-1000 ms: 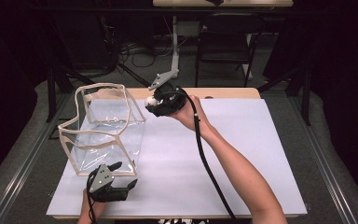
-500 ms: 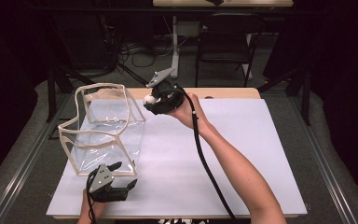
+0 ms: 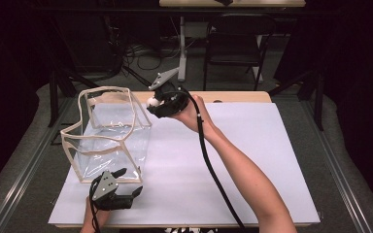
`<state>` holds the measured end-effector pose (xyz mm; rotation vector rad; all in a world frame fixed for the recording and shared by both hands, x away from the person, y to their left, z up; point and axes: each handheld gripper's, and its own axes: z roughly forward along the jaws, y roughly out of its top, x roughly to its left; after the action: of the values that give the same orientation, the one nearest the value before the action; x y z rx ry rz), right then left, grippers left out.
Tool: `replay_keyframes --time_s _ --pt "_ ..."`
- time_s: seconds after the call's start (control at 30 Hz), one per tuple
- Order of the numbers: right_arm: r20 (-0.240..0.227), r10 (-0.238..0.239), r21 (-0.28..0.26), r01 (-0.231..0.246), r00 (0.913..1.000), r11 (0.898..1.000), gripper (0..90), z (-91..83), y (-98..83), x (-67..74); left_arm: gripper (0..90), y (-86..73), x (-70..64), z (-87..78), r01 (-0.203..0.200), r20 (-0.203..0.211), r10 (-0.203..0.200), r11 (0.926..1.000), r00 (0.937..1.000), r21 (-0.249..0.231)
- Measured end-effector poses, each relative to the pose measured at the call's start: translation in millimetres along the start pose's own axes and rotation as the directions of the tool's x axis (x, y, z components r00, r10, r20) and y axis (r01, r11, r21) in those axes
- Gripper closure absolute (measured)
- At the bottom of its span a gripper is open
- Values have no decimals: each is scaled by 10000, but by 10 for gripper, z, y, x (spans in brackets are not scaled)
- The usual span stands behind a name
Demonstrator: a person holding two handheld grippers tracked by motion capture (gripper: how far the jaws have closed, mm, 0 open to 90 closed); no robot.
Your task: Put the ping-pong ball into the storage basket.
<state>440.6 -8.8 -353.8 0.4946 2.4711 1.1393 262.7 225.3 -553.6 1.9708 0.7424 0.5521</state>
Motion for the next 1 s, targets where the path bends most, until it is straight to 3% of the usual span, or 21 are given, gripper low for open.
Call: replay_keyframes --time_s 1.0 --pt "86 -234 -83 235 9997 9997 507 0 225 32 162 -2 4 -3 29 -6 -29 10000 10000 -5"
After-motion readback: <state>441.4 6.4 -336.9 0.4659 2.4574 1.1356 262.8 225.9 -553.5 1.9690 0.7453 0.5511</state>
